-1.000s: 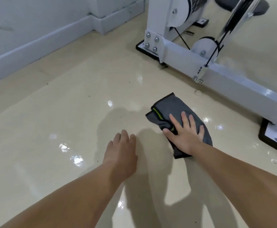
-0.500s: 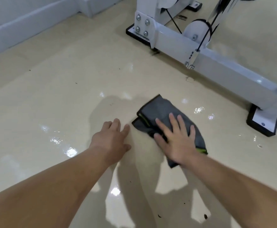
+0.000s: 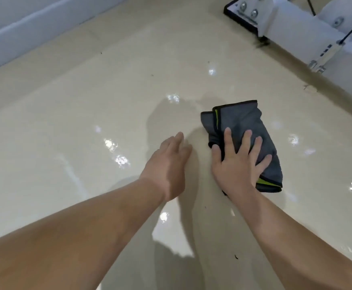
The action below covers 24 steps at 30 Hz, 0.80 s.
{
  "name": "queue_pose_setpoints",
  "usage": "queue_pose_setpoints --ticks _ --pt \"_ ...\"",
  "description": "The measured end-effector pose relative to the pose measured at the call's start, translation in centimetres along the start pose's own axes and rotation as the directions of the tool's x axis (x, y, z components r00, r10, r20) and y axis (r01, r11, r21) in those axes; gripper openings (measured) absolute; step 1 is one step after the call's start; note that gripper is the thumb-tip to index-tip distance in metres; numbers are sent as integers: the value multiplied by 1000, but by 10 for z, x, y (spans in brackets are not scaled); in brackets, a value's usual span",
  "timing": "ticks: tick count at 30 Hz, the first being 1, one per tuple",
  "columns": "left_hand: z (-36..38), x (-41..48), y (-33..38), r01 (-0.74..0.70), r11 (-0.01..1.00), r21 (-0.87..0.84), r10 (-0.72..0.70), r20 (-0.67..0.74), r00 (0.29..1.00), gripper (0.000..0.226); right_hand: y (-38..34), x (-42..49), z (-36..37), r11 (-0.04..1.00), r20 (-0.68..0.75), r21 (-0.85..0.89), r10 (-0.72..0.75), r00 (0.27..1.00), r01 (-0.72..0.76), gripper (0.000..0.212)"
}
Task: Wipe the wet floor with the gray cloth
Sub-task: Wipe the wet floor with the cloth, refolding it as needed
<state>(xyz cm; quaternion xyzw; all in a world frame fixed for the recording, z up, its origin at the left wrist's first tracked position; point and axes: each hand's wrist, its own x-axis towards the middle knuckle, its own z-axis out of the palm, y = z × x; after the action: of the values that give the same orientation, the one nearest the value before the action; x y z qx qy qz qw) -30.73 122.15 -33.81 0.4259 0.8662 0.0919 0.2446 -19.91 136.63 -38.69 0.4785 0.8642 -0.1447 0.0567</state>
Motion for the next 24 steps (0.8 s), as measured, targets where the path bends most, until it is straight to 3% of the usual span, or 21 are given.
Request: queue_pose_setpoints --ticks 2,5,8,12,14,18,24 --pt "-3 -27 -21 45 998 -44 -47 -45 998 73 -34 -16 12 995 40 -17 -95 995 96 61" --pt "-12 -80 -44 134 989 -62 -139 -84 987 56 -80 -39 26 966 117 -49 -246 962 253 63" --pt "-16 -119 -58 154 984 -86 -164 -126 978 59 -105 -56 33 941 196 -62 -315 929 332 64" --pt "-11 -127 -82 176 982 -66 -184 -147 972 56 -110 -57 33 936 230 -87 -314 921 340 64" --pt "-9 -127 -88 248 963 -109 -264 -174 949 56 -109 -54 35 937 230 -90 -310 922 337 63" --pt "4 -158 -93 282 944 -172 -315 -207 926 47 -119 -69 41 936 121 -122 -315 941 329 63" --pt "19 -228 -106 312 921 -233 -359 -195 913 57 -142 -167 54 854 398 -152 -407 822 497 63"
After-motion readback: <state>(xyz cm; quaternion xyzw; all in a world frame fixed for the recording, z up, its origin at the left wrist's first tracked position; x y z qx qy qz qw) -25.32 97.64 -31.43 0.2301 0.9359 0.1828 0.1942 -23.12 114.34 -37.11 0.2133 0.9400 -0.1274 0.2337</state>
